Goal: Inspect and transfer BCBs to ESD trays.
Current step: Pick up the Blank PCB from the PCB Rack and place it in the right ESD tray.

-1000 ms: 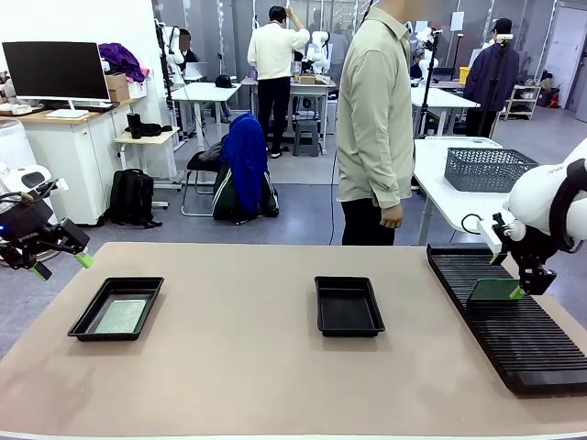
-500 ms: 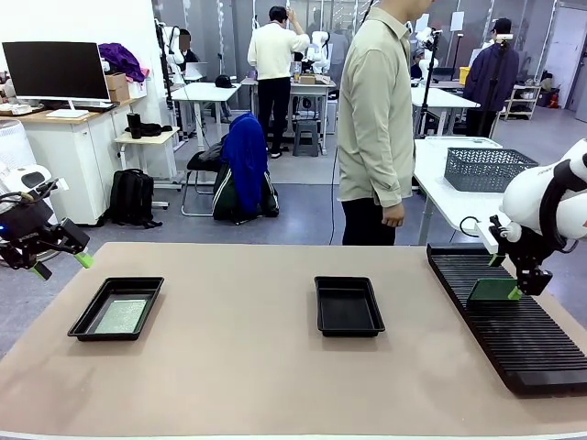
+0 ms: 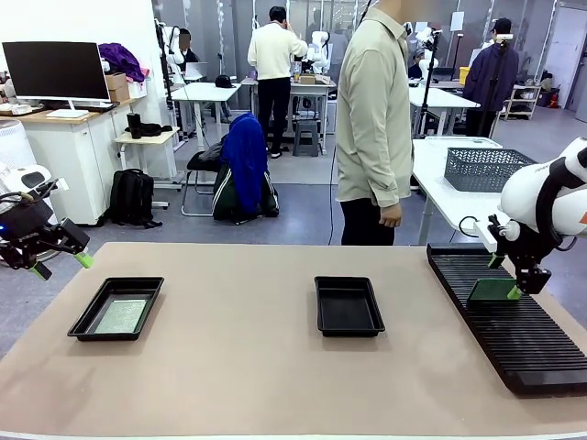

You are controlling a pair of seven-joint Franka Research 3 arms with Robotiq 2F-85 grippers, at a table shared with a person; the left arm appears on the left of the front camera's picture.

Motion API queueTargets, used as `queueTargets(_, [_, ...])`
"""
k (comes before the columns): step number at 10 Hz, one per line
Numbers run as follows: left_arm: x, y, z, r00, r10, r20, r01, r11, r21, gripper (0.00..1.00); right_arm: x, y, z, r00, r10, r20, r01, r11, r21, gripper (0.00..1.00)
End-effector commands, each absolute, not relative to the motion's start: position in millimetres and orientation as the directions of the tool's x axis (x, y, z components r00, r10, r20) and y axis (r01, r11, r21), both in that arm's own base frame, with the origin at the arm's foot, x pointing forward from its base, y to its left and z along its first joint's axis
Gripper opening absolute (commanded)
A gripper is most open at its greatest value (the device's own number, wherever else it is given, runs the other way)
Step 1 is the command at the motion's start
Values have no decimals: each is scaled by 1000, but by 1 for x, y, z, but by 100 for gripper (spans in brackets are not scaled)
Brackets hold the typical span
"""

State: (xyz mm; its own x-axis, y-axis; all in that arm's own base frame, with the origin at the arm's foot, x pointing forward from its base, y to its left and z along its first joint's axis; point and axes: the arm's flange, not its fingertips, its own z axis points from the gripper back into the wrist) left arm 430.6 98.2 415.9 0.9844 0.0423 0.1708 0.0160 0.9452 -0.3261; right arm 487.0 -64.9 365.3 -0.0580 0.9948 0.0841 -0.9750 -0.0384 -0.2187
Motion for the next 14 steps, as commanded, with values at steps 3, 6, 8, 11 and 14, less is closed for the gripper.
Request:
queueTargets(3, [432,99,415,983,45,180,17,945,-327,100,492,-69,363,-47,991,122,-980,-22,-199,89])
queueTargets(6, [432,99,415,983,45,180,17,945,-327,100,490,-68,362,-35,993,115,-981,-12,-194,82])
queueTargets(8, [432,99,415,983,45,180,17,945,-327,100,489,-68,363,-36,992,119,-981,-12,-195,75])
queueTargets(11, [432,99,415,983,45,180,17,945,-327,100,490,-66,363,-27,994,110,-983,-6,-184,64])
queueTargets(14, [432,99,415,983,45,180,17,945,-327,100,492,-67,362,-21,994,108,-984,-2,-180,56])
